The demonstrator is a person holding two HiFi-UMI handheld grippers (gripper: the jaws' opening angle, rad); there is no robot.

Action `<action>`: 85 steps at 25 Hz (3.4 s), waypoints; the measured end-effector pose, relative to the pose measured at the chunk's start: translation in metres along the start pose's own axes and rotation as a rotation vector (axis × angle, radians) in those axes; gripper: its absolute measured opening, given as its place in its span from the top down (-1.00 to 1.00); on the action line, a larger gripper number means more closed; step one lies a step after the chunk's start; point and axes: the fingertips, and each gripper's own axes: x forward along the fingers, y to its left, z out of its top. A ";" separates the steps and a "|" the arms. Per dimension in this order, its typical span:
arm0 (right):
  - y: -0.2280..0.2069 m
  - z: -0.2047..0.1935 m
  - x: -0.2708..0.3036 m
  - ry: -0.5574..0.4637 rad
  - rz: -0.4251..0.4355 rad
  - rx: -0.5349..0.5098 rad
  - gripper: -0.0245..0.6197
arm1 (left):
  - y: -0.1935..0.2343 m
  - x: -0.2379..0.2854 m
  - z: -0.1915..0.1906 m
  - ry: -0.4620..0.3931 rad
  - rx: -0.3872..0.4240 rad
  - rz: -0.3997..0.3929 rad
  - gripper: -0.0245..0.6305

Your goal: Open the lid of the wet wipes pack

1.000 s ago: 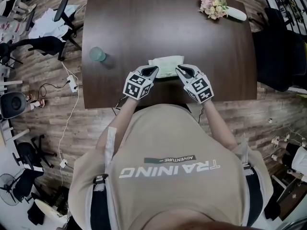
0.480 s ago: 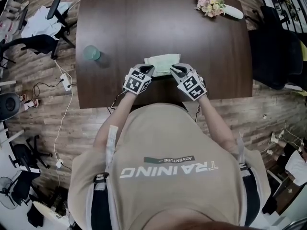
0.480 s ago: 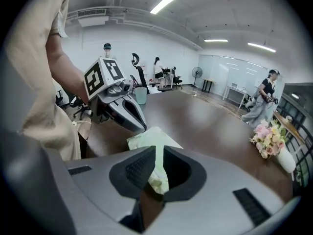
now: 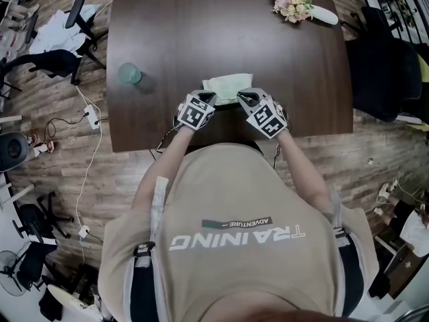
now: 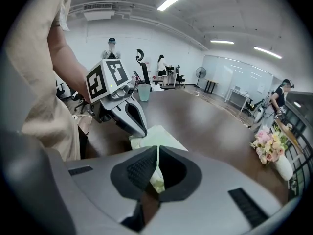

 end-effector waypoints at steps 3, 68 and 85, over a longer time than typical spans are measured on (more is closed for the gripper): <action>0.004 -0.005 0.001 0.014 -0.002 -0.016 0.87 | -0.001 0.003 -0.002 0.004 0.028 0.004 0.90; 0.004 0.006 0.015 0.246 0.039 -0.345 0.80 | -0.003 0.007 -0.002 0.049 0.107 -0.019 0.90; -0.026 0.036 0.018 0.182 0.028 -0.347 0.82 | -0.001 0.003 -0.003 0.066 0.066 -0.033 0.90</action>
